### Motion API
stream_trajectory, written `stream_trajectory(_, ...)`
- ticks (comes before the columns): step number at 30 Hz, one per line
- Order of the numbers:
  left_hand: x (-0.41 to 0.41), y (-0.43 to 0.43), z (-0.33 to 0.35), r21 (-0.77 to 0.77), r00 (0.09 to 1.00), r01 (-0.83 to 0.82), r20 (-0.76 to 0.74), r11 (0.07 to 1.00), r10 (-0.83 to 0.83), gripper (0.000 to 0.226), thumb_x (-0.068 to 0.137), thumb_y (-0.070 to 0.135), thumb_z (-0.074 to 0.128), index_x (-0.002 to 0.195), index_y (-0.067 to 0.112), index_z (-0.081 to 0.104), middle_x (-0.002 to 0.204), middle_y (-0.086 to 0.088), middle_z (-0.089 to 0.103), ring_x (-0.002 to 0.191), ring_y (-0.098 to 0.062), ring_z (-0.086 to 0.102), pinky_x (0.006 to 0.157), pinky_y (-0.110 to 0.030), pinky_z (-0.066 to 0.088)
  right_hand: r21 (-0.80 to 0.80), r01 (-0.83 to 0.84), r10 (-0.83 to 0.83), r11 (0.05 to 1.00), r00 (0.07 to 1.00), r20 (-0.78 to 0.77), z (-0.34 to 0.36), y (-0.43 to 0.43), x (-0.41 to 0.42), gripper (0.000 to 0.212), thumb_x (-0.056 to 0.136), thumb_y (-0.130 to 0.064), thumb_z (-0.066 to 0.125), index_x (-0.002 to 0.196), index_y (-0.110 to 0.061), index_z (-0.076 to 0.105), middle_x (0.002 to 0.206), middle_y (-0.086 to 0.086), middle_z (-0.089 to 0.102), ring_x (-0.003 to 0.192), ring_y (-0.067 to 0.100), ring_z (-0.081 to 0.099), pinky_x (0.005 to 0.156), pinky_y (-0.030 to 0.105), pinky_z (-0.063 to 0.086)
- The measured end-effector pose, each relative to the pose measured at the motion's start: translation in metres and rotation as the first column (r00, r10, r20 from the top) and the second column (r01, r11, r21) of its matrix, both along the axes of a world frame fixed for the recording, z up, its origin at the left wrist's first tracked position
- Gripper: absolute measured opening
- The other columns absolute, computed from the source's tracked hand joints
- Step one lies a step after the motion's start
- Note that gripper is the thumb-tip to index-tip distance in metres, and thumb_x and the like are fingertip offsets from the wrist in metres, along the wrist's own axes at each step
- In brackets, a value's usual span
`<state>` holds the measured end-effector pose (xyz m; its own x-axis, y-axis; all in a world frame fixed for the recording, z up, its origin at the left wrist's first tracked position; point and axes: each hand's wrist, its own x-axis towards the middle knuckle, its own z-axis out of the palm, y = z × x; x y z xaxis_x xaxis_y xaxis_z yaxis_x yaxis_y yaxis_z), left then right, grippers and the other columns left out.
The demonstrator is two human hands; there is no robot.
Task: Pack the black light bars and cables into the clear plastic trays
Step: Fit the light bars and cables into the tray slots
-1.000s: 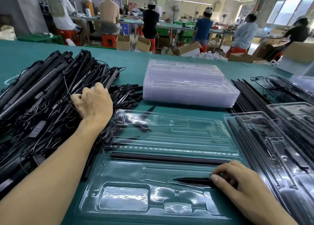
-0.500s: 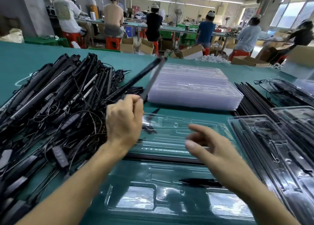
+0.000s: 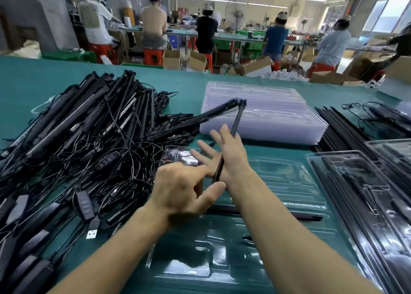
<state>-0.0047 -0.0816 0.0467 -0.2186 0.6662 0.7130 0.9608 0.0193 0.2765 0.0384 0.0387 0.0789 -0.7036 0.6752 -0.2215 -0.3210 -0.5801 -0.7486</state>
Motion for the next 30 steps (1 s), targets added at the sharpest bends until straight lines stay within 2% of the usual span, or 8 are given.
stream_trajectory(4,-0.015,0.007,0.014,-0.161,0.903,-0.218,0.342,0.963,0.261,0.055,0.089,0.063,0.039,0.067,0.020,0.066,0.059,0.002,0.065,0.060,-0.022,0.062,0.058,-0.038,0.051,0.181,0.067,-0.049,0.981,0.994,-0.103,0.012,0.002,-0.007,0.007,0.098,-0.033,0.056,0.095,-0.027,0.054,0.115,-0.007,0.055,0.115,0.029,0.055,0.083,0.059,0.055)
stream_trajectory(7,-0.043,0.012,0.024,-0.061,0.853,-0.476,0.210,0.877,0.477,0.013,0.087,0.035,0.070,0.097,0.028,0.067,0.097,-0.001,0.066,0.085,-0.019,0.059,0.059,-0.028,0.045,0.273,0.136,-0.088,0.952,0.979,-0.182,0.034,-0.002,-0.015,0.013,0.099,-0.032,0.056,0.087,-0.028,0.053,0.102,-0.009,0.054,0.119,0.030,0.055,0.087,0.060,0.054)
stream_trajectory(12,-0.099,0.017,0.035,-0.350,0.682,-0.669,0.062,0.656,0.729,0.071,0.081,0.043,0.074,0.142,0.025,0.044,0.139,-0.010,0.051,0.126,-0.035,0.047,0.100,-0.051,0.041,0.269,0.171,-0.096,0.948,0.958,-0.270,0.052,-0.008,-0.025,0.019,0.101,-0.033,0.051,0.082,-0.034,0.051,0.101,-0.018,0.056,0.122,0.031,0.055,0.092,0.064,0.048)
stream_trajectory(15,-0.102,0.018,0.029,-0.499,0.699,-0.615,0.012,0.610,0.715,0.043,0.089,0.048,0.061,0.127,0.027,0.062,0.116,-0.003,0.061,0.115,-0.031,0.053,0.084,-0.046,0.046,0.168,0.207,-0.148,0.964,0.939,-0.309,0.047,0.004,-0.028,0.014,0.103,-0.033,0.046,0.089,-0.034,0.049,0.103,-0.020,0.055,0.127,0.030,0.050,0.094,0.067,0.044)
stream_trajectory(24,-0.075,-0.005,0.024,-0.298,0.808,-0.543,0.070,0.785,0.585,0.021,0.076,0.049,0.065,0.089,0.032,0.068,0.072,0.012,0.060,0.075,-0.019,0.054,0.077,-0.039,0.043,-0.052,0.356,-0.358,0.933,0.905,-0.230,0.032,0.038,-0.015,0.005,0.101,-0.038,0.048,0.100,-0.034,0.048,0.134,-0.008,0.046,0.115,0.033,0.057,0.095,0.067,0.043)
stream_trajectory(26,-0.069,-0.010,0.025,-0.290,0.813,-0.560,-0.012,0.776,0.582,0.025,0.080,0.049,0.060,0.066,0.029,0.056,0.058,0.015,0.049,0.067,-0.017,0.048,0.078,-0.040,0.036,-0.073,0.389,-0.394,0.918,0.886,-0.244,0.034,0.043,-0.011,0.005,0.101,-0.039,0.048,0.100,-0.033,0.048,0.119,-0.008,0.049,0.131,0.041,0.041,0.094,0.068,0.043)
stream_trajectory(27,-0.067,-0.012,0.026,-0.302,0.819,-0.562,-0.073,0.770,0.569,0.035,0.083,0.050,0.056,0.059,0.026,0.048,0.056,0.014,0.047,0.069,-0.017,0.050,0.083,-0.041,0.034,-0.063,0.403,-0.405,0.913,0.879,-0.251,0.034,0.046,-0.009,0.007,0.101,-0.038,0.048,0.097,-0.032,0.048,0.108,-0.007,0.050,0.094,0.015,0.031,0.093,0.067,0.045)
stream_trajectory(30,-0.060,-0.015,0.027,-0.278,0.871,-0.491,-0.140,0.826,0.471,0.048,0.089,0.055,0.059,0.055,0.031,0.035,0.057,0.016,0.044,0.075,-0.015,0.053,0.095,-0.044,0.031,-0.049,0.435,-0.433,0.899,0.865,-0.255,0.035,0.050,0.000,0.010,0.102,-0.034,0.048,0.093,-0.030,0.047,0.088,-0.006,0.050,0.087,0.025,0.040,0.087,0.061,0.052)
